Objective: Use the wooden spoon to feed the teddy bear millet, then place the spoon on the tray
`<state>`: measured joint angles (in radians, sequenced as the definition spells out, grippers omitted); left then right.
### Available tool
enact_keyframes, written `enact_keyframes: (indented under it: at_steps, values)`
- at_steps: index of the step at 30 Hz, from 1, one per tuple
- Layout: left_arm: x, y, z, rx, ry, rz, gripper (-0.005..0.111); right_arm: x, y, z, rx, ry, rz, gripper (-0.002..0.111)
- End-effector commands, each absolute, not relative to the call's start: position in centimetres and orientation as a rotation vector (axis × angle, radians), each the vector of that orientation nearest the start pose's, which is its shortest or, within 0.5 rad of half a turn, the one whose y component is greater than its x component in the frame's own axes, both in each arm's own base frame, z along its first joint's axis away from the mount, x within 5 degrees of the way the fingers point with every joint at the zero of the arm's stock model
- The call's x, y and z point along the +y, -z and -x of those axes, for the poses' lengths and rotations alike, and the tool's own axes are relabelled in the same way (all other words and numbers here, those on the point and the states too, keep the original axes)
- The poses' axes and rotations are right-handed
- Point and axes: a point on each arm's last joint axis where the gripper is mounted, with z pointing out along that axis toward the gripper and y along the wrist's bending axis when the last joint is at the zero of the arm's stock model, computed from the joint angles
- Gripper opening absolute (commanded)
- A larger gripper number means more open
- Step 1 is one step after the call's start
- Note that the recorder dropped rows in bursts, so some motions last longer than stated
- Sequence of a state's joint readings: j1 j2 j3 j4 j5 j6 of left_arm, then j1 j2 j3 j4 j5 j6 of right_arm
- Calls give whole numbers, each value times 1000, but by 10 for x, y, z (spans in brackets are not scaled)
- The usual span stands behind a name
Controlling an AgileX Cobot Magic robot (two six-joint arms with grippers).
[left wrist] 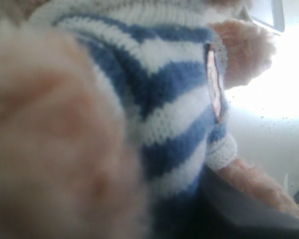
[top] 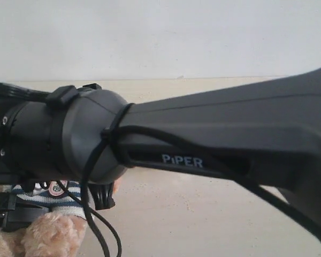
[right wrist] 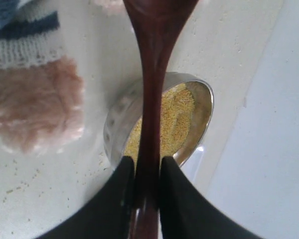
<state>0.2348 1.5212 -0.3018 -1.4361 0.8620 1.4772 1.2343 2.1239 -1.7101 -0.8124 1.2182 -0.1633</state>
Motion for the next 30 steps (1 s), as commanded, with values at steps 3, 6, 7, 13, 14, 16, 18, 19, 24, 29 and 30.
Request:
enact_keyframes:
  at_steps: [3,6,7,13,14,16,18,19,24,29,30]
  values:
    - [-29,-133,-179,2516,1086,-12,7,392,-216,-202,1708,938,1854,14]
    - [-29,-133,-179,2516,1086,-12,7,392,-216,-200,1704,937,1856,14]
    - [-29,-133,-179,2516,1086,-12,7,393,-216,-199,1694,939,1858,14]
    - [-29,-133,-179,2516,1086,-12,7,397,-218,-193,1668,946,1829,14]
    - [-29,-133,-179,2516,1086,-12,7,398,-219,-193,1665,948,1821,14]
    - [-29,-133,-179,2516,1086,-12,7,398,-219,-193,1666,947,1818,14]
    - [-29,-133,-179,2516,1086,-12,7,399,-219,-191,1664,944,1818,14]
    - [-29,-133,-179,2516,1086,-12,7,399,-219,-190,1654,949,1815,14]
    - [-29,-133,-179,2516,1086,-12,7,401,-222,-190,1617,973,1805,14]
    - [-29,-133,-179,2516,1086,-12,7,401,-223,-190,1605,982,1794,14]
    - [-29,-133,-179,2516,1086,-12,7,401,-223,-190,1605,982,1794,14]
